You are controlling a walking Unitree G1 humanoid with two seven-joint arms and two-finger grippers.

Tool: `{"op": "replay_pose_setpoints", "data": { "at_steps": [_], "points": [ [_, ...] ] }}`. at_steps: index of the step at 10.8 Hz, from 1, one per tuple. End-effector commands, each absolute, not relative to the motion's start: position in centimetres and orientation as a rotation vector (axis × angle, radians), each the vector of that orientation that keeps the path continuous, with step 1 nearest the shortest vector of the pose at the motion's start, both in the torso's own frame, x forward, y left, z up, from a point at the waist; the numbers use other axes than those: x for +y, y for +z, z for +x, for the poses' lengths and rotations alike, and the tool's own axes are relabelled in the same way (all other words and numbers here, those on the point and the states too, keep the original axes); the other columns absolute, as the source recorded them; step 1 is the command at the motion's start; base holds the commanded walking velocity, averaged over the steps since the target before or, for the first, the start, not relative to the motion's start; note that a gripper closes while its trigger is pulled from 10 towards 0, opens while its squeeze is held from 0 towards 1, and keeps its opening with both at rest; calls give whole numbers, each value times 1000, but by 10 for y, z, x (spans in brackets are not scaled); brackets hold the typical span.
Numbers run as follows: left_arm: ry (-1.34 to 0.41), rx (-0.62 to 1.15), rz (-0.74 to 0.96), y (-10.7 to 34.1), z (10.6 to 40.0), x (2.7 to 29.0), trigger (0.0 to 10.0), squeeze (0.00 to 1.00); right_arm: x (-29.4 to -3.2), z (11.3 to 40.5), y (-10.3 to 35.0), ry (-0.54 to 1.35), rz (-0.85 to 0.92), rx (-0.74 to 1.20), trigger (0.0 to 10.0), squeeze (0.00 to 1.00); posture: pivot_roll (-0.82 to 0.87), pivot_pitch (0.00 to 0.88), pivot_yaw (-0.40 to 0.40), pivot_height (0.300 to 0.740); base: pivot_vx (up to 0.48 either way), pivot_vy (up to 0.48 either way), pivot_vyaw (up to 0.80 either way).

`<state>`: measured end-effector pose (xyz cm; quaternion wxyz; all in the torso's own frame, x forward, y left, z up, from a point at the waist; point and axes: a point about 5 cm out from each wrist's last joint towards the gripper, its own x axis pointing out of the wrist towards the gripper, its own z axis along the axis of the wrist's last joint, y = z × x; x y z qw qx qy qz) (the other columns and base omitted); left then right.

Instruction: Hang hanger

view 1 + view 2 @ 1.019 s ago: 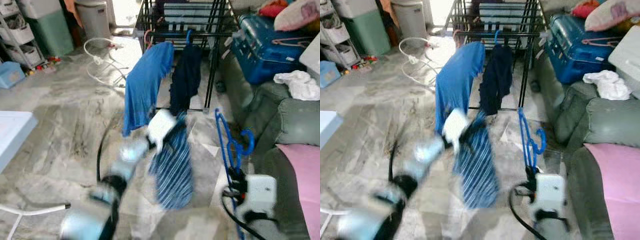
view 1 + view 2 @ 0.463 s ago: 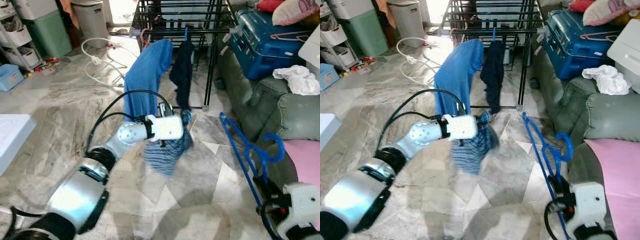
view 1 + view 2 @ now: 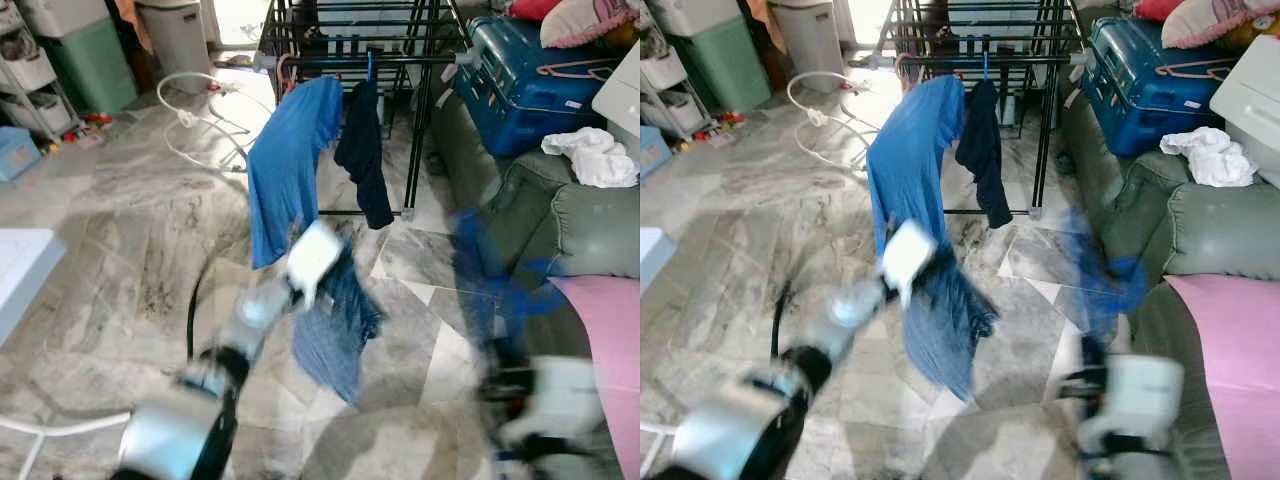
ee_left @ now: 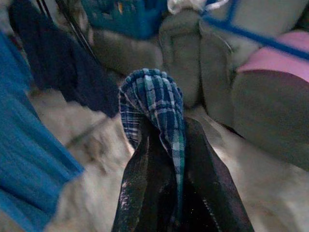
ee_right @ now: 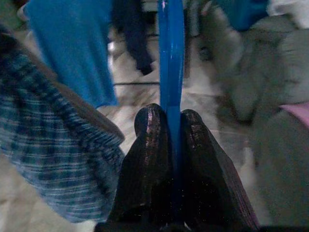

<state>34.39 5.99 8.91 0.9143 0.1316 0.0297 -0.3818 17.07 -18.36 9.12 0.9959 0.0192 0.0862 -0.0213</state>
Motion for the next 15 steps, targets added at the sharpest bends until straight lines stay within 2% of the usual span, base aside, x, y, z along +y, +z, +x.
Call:
{"op": "replay_pose_setpoints", "data": {
  "at_steps": [1,4,9,13,15],
  "points": [
    [-774,52,248,93,347,63,10000,0,-183,172,93,-49,29,154,0,0,-82,74,24,740,0,0,0],
    [-806,70,224,88,341,64,10000,0,-178,181,90,-44,25,157,0,0,-67,77,0,740,0,81,0],
    [-817,67,241,91,342,63,10000,0,-177,181,84,-53,34,178,0,0,-77,78,12,740,0,302,-708],
    [-828,54,244,92,341,58,10000,0,-177,183,82,-50,26,183,0,0,-75,76,11,740,0,442,0],
    [-840,41,247,92,339,57,10000,0,-177,184,81,-46,20,182,0,0,-71,74,10,740,0,0,0]
  ]
}}
